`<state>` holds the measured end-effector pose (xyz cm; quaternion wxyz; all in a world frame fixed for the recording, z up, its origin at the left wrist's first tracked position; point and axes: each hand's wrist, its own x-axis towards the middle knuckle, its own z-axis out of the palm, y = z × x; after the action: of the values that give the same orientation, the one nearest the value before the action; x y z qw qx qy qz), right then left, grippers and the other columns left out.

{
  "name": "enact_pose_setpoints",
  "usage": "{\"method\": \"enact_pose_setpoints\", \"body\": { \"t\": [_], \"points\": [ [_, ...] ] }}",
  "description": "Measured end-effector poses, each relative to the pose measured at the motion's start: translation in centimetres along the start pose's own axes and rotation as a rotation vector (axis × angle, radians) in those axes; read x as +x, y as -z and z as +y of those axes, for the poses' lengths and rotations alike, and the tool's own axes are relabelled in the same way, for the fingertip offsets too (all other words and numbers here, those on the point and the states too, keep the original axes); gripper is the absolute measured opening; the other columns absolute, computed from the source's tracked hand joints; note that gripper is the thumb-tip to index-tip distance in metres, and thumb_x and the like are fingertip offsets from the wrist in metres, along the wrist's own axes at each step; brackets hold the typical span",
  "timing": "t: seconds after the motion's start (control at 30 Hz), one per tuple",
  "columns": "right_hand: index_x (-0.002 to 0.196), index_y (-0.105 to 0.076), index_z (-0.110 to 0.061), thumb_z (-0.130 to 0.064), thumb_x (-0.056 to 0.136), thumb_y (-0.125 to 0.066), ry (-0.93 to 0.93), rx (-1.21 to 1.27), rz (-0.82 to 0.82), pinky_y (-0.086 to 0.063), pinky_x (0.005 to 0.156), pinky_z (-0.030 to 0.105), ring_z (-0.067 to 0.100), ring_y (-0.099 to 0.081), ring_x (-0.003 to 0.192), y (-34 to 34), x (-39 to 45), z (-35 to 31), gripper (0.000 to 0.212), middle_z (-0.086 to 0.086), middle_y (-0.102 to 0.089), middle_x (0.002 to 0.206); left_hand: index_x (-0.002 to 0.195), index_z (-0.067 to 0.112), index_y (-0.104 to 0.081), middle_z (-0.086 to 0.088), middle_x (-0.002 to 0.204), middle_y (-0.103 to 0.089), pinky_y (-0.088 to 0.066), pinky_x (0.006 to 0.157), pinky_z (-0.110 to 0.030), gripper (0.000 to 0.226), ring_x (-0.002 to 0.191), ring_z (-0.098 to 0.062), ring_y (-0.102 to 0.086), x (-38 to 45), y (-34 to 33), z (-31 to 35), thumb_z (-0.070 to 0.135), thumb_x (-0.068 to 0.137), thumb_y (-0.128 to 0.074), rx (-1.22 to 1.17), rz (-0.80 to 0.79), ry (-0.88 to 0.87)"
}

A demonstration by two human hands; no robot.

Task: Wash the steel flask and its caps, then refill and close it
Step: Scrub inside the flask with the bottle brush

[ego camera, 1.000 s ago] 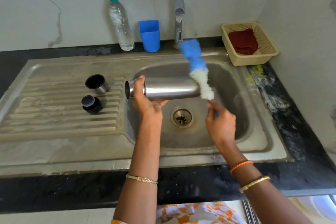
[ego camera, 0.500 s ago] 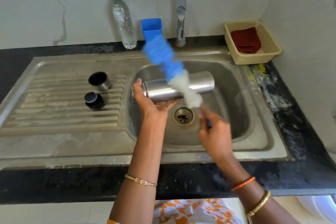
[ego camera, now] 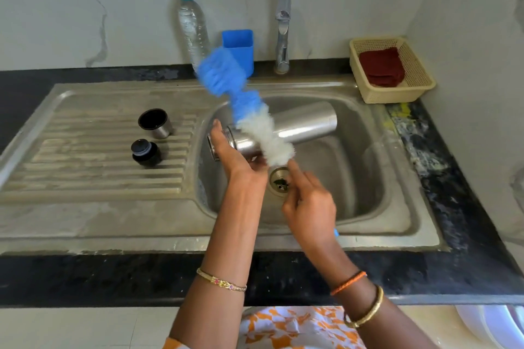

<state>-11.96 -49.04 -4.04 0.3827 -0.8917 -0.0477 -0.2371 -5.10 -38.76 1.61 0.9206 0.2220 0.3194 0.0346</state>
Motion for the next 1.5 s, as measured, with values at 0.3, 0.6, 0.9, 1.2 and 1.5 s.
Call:
{"method": "enact_pose_setpoints", "body": {
  "t": [0.3,0.6,0.9,1.2,1.5],
  "points": [
    [0.129,-0.058,-0.014,-0.008,0.087,-0.046,-0.127,-0.110,0.024,-0.052,0.060,0.040,0.037,-0.063,0.073,1.3,3.0,2.1,0.044,0.015,-0.065,0.091,0.118,0.014,-0.060,-0.018,0.112,-0.062,-0.052,0.087,-0.060,0.053,0.097,-0.037,-0.063,-1.0,0.0,-0.2,0.052,0.081,-0.061,0.034,0.121,-0.020],
    [0.125,-0.061,-0.013,-0.017,0.076,-0.036,0.061,-0.112,0.035,-0.048,0.042,0.032,0.030,-0.059,0.054,1.0,1.5,2.2,0.055,0.007,-0.062,0.083,0.120,0.015,-0.060,-0.013,0.105,-0.064,-0.058,0.068,-0.045,0.055,0.088,-0.032,-0.065,-1.4,0.0,-0.1,0.055,0.084,-0.054,0.020,0.040,-0.024],
    [0.129,-0.057,-0.008,-0.009,0.083,-0.042,-0.053,-0.132,0.107,-0.047,0.047,0.033,0.034,-0.059,0.059,1.6,3.3,2.7,0.048,0.014,-0.062,0.089,0.118,0.016,-0.059,-0.017,0.112,-0.065,-0.054,0.083,-0.059,0.048,0.097,-0.037,-0.066,-2.0,-0.5,0.2,0.049,0.084,-0.059,0.067,0.052,-0.066],
    [0.126,-0.060,-0.011,-0.012,0.083,-0.042,-0.001,-0.140,-0.008,-0.051,0.048,0.037,0.035,-0.062,0.061,1.2,2.7,1.6,0.046,0.012,-0.066,0.089,0.114,0.022,-0.060,-0.012,0.118,-0.064,-0.053,0.086,-0.058,0.044,0.106,-0.033,-0.064,-1.1,0.6,1.1,0.046,0.076,-0.065,0.265,-0.068,-0.184],
    [0.135,-0.052,-0.020,-0.008,0.088,-0.049,-0.078,-0.066,-0.211,-0.050,0.073,0.043,0.039,-0.061,0.093,1.8,3.3,-3.9,0.048,0.014,-0.066,0.107,0.115,0.009,-0.061,-0.013,0.102,-0.065,-0.053,0.085,-0.043,0.052,0.092,-0.027,-0.063,0.3,1.1,1.9,0.034,0.070,-0.071,0.159,-0.204,-0.255]
  ]
}}
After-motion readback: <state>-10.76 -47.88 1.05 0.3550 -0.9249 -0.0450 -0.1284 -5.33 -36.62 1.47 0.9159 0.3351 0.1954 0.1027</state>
